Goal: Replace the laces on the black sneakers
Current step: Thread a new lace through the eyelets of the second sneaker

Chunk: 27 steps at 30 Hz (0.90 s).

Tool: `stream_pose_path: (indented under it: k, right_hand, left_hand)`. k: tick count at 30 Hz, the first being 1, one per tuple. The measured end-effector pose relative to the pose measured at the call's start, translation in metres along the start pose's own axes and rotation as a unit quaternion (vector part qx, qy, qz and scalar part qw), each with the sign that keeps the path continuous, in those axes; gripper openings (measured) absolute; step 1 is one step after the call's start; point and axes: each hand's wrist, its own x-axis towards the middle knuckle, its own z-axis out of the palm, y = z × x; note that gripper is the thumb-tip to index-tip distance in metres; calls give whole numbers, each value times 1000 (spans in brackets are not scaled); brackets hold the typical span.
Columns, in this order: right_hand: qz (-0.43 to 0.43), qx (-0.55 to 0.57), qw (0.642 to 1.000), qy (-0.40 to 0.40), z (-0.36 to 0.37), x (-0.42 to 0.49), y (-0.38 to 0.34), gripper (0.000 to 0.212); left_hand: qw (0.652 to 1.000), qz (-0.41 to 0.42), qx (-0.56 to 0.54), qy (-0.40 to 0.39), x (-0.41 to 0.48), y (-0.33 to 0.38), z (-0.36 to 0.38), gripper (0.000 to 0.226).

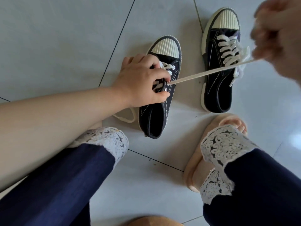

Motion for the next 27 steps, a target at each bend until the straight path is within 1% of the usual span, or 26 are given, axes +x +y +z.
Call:
stream_pose_path:
  k: [2,4,6,8,9,12,13,14,16,17,19,21,22,24,25,27]
  right_hand:
    - [-30,-45,999,8,-6,-5,1,10]
    - [-82,-143,986,-20,15,-14,12,11]
    - [-101,-276,951,-92,47,-21,29,6]
    - [-83,-388,902,-173,74,-25,46,26]
    - [-72,-414,885,-202,84,-25,52,32]
    - [-82,-461,848,-248,97,-21,57,38]
    - [-77,-447,855,-252,96,-20,56,36]
    - [-58,-403,880,-244,93,-19,54,34]
    - [-4,-257,943,-210,83,-20,51,32]
    - [15,-196,961,-193,77,-24,47,33]
    - [14,-112,982,-151,64,-29,36,34]
    - [-10,-29,994,-102,48,-31,16,32]
    - [-22,16,995,-97,39,-31,6,32]
    - [-45,73,988,-126,27,-32,-7,34]
    - [-52,77,985,-142,25,-36,-11,34]
    - [-66,42,983,-164,24,-41,-10,33]
  left_hand:
    - [1000,-2,-13,0,1,0,0,42]
    - [1000,-7,-30,-6,3,-1,1,39]
    - [999,-11,-41,-15,3,-2,2,39]
    - [999,-9,-37,-18,3,-3,2,45]
    - [999,-8,-36,-18,2,-3,2,49]
    - [999,-3,-39,-22,1,-5,2,51]
    - [999,-2,-39,-23,1,-6,2,53]
    - [999,0,-41,-25,1,-6,1,54]
    - [998,-3,-53,-20,1,-5,0,53]
    - [998,-5,-61,-16,2,-5,-2,50]
    - [998,-8,-66,-14,2,-4,-3,48]
    - [998,-3,-58,-21,2,-4,-4,50]
    - [998,1,-52,-23,3,-3,-3,50]
    - [999,5,-40,-26,5,-2,-2,51]
    - [999,3,-39,-30,5,-1,-2,53]
    - [998,1,-45,-41,4,1,-1,63]
